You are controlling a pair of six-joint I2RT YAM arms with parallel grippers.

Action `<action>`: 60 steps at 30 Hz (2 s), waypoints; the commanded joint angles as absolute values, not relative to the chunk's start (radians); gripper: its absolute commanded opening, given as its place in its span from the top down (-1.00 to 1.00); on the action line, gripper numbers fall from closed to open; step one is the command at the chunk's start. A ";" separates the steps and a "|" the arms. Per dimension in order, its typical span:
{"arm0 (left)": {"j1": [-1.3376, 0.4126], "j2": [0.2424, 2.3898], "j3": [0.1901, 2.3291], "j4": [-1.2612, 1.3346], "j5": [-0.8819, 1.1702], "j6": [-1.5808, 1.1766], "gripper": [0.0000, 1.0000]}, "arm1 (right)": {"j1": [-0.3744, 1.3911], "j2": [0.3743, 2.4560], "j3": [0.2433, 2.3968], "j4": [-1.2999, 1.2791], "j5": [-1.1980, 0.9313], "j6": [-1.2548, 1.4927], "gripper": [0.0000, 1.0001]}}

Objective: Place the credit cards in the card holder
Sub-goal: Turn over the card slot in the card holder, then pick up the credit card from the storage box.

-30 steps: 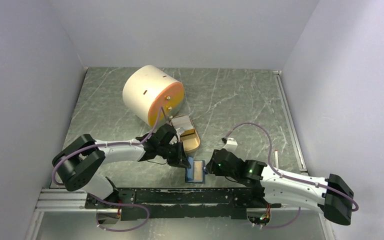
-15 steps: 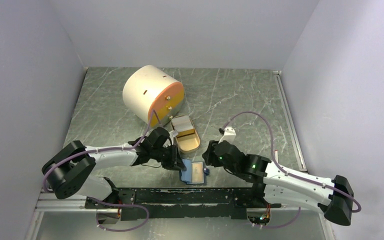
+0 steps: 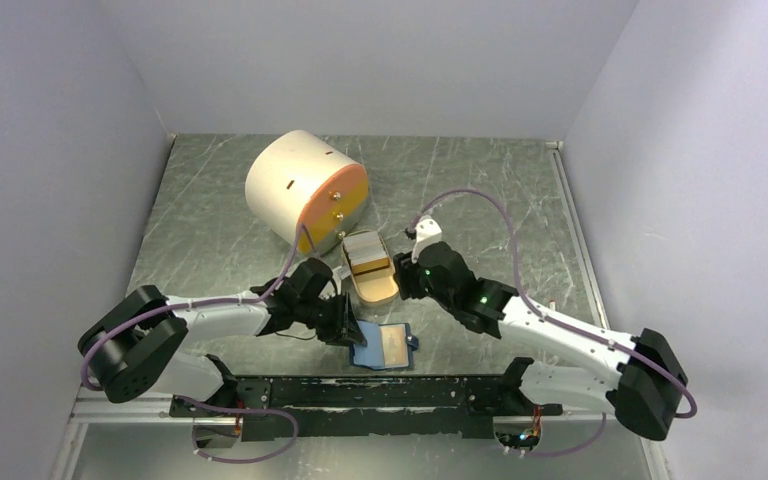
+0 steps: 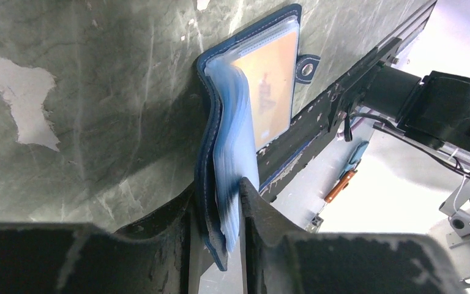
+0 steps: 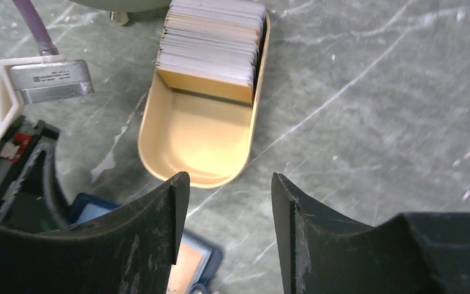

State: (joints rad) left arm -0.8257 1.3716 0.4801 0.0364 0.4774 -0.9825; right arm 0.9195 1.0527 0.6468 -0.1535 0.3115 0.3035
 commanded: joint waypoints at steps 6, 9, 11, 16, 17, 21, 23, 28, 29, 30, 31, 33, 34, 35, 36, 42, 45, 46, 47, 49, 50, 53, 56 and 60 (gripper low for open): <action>-0.816 1.370 0.469 0.075 0.503 -0.962 0.34 | 0.845 1.198 0.703 0.056 0.135 -0.138 -0.18; -0.817 1.354 0.472 0.066 0.487 -0.956 0.42 | 0.823 1.213 0.651 0.172 0.032 -0.254 -0.18; -0.816 1.335 0.460 0.075 0.482 -0.963 0.51 | 0.821 1.225 0.635 0.215 -0.033 -0.353 -0.21; -0.813 1.328 0.430 0.085 0.487 -0.973 0.82 | 0.800 1.324 0.668 0.253 -0.135 -0.553 -0.22; -0.812 1.324 0.425 0.087 0.486 -0.978 0.81 | 0.800 1.343 0.674 0.269 -0.158 -0.580 -0.22; -0.805 1.310 0.411 0.074 0.482 -0.987 0.73 | 0.798 1.398 0.673 0.331 -0.196 -0.672 -0.22; -0.800 1.300 0.401 0.075 0.488 -0.990 0.71 | 0.798 1.424 0.680 0.341 -0.187 -0.724 -0.23; -0.786 1.271 0.373 0.080 0.490 -1.001 0.71 | 0.798 1.499 0.718 0.337 -0.211 -0.804 -0.23; -0.783 1.272 0.374 0.080 0.495 -1.001 0.71 | 0.799 1.512 0.722 0.340 -0.213 -0.818 -0.23; -0.782 1.273 0.374 0.083 0.499 -1.003 0.71 | 0.799 1.522 0.722 0.348 -0.218 -0.828 -0.23; -0.782 1.273 0.375 0.083 0.502 -1.002 0.71 | 0.799 1.530 0.719 0.361 -0.216 -0.839 -0.23; -0.782 1.268 0.377 0.082 0.504 -1.000 0.71 | 0.800 1.545 0.722 0.362 -0.196 -0.857 -0.23; -0.780 1.265 0.377 0.081 0.503 -0.999 0.71 | 0.801 1.554 0.736 0.345 -0.187 -0.861 -0.23; -0.780 1.261 0.376 0.077 0.503 -1.000 0.71 | 0.807 1.560 0.749 0.319 -0.177 -0.868 -0.22; -0.781 1.256 0.375 0.074 0.500 -0.999 0.70 | 0.810 1.563 0.751 0.308 -0.172 -0.878 -0.22; -0.780 1.235 0.356 0.072 0.495 -1.001 0.71 | 0.827 1.584 0.745 0.345 -0.084 -0.941 -0.22; -0.780 1.232 0.349 0.079 0.500 -1.005 0.72 | 0.831 1.601 0.775 0.287 -0.085 -0.966 -0.22; -0.779 1.231 0.347 0.079 0.499 -1.006 0.71 | 0.831 1.602 0.773 0.284 -0.092 -0.975 -0.22; -0.779 1.231 0.345 0.080 0.499 -1.006 0.71 | 0.831 1.601 0.768 0.286 -0.100 -0.988 -0.22; -0.779 1.232 0.346 0.080 0.502 -1.003 0.71 | 0.833 1.608 0.766 0.290 -0.102 -1.017 -0.22; -0.780 1.232 0.347 0.078 0.502 -1.003 0.71 | 0.834 1.616 0.771 0.285 -0.098 -1.024 -0.22; -0.779 1.224 0.346 0.076 0.501 -1.004 0.71 | 0.837 1.639 0.788 0.269 -0.089 -1.035 -0.22; -0.780 1.211 0.340 0.073 0.494 -1.010 0.71 | 0.845 1.651 0.784 0.281 -0.085 -1.045 -0.22; -0.780 1.212 0.335 0.078 0.494 -1.013 0.72 | 0.850 1.659 0.771 0.313 -0.069 -1.052 -0.23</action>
State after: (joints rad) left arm -0.7860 1.2243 0.3458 0.0643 0.4866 -1.0061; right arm 0.8406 1.6497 0.7708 0.2806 -0.0891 -1.0237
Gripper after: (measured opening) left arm 0.153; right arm 0.610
